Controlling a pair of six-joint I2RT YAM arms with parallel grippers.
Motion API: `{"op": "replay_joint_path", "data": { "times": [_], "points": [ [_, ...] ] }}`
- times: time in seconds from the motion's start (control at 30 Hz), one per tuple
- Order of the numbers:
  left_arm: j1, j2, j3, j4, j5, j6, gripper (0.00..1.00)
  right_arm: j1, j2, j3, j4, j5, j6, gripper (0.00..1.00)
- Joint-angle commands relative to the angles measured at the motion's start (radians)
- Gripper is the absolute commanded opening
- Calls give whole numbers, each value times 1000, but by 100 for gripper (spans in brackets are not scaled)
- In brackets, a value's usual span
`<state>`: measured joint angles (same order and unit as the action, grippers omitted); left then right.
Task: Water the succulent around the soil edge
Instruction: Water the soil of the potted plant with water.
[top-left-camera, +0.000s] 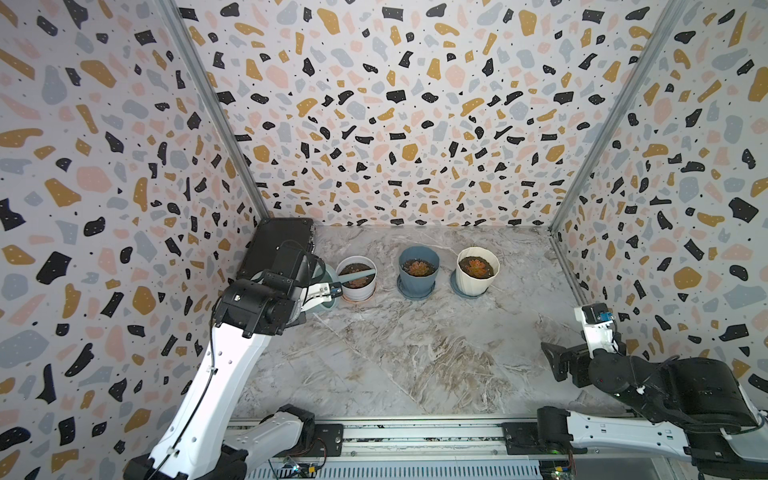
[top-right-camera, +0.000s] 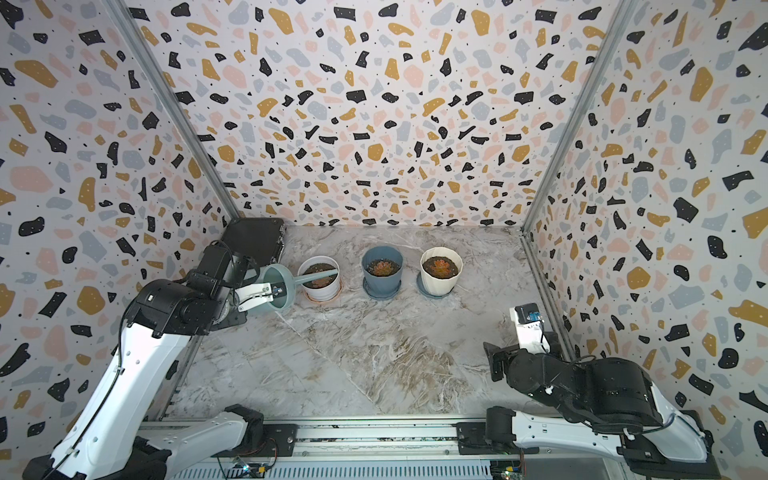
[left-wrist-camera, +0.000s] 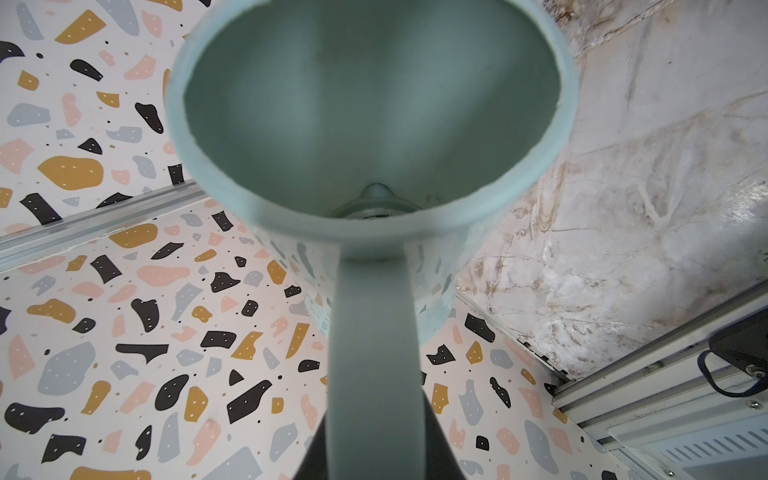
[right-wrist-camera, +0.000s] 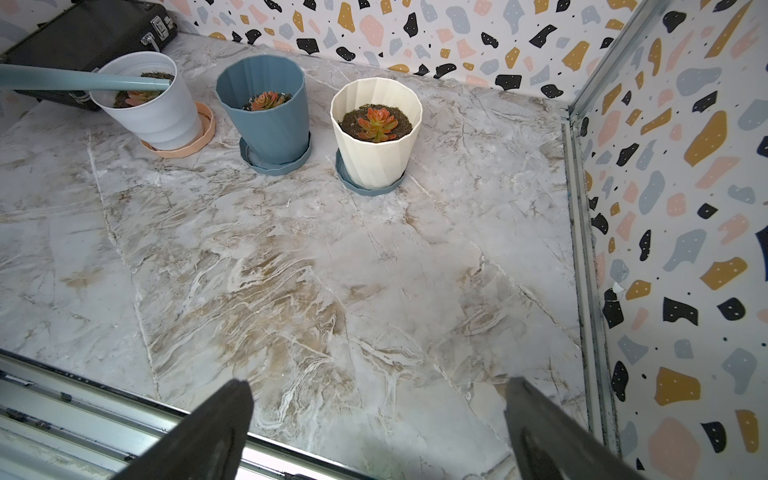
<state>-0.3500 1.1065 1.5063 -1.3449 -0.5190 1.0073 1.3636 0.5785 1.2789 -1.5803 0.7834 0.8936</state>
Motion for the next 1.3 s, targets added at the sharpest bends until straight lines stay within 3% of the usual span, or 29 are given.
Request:
{"op": "replay_joint_path", "data": {
  "times": [0.0, 1.27],
  "points": [
    [-6, -2, 34, 80, -26, 10, 0, 4, -2, 15, -209, 27, 10, 99],
    [59, -25, -33, 118, -53, 32, 0, 5, -2, 17, -209, 31, 16, 99]
  ]
}}
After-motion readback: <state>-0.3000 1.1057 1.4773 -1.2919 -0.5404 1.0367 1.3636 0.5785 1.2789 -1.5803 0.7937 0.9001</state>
